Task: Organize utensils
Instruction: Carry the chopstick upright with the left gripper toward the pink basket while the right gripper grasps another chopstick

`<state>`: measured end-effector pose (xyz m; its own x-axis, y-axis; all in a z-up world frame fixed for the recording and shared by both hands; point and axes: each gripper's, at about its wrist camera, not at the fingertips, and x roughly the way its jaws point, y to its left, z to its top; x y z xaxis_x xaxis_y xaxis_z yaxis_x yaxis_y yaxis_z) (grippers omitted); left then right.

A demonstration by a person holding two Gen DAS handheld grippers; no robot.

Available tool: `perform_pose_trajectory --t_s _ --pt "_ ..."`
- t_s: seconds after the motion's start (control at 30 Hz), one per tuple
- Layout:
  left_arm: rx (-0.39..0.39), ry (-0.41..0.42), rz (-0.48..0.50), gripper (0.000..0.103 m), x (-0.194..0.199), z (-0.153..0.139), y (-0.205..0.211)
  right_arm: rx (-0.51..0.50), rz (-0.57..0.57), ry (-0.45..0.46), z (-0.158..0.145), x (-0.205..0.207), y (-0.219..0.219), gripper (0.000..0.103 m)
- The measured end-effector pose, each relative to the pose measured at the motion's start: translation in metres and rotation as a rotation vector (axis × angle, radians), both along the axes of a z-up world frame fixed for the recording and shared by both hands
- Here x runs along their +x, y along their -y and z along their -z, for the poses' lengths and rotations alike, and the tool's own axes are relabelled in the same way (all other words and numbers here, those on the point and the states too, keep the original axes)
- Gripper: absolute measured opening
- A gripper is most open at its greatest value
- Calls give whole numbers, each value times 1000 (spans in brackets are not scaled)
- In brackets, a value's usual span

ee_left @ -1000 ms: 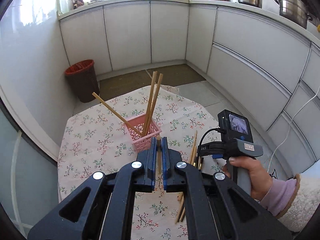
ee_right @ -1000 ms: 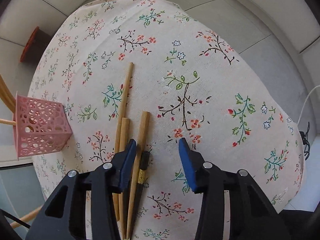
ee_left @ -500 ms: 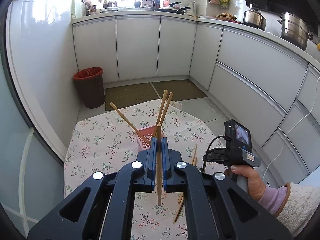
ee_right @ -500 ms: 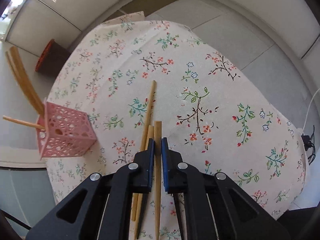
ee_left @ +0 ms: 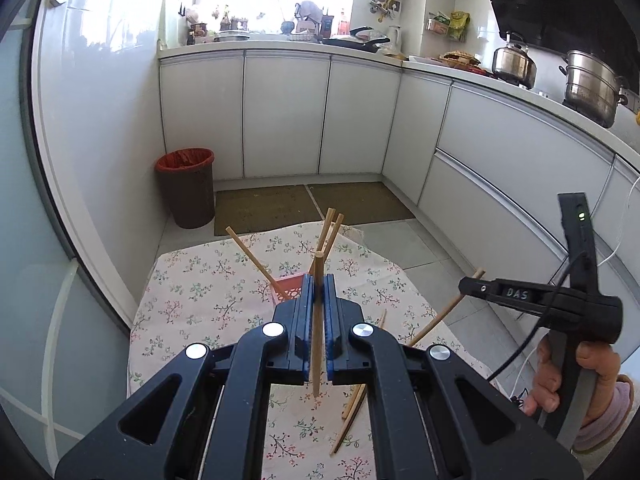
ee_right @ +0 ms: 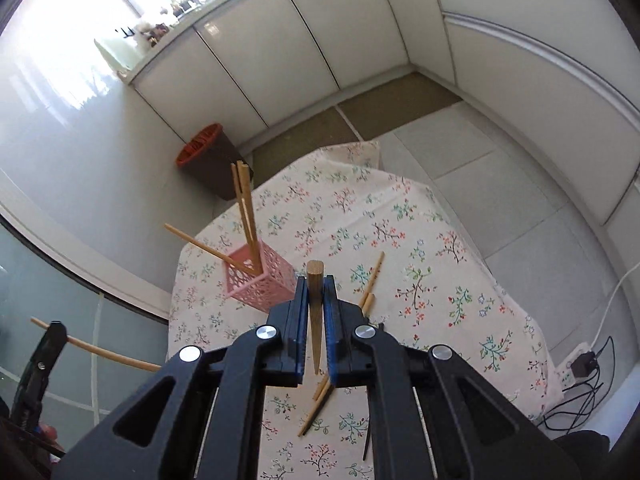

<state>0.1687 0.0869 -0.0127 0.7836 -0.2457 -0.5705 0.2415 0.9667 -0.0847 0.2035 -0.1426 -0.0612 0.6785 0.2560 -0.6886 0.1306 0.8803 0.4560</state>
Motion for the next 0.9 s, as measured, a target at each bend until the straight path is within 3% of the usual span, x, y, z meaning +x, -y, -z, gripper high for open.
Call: perform_pose_trajectory --t_s 0.2,0.47,0.9 --pt "-21 42 -39 4 12 -20 5 1 21 155 -55 -5 7 8" --pt "-42 87 -113 4 48 -46 7 27 10 247 -89 16 6 8" --pt "-44 36 -196 5 116 -12 7 1 -53 241 -73 71 -17 8"
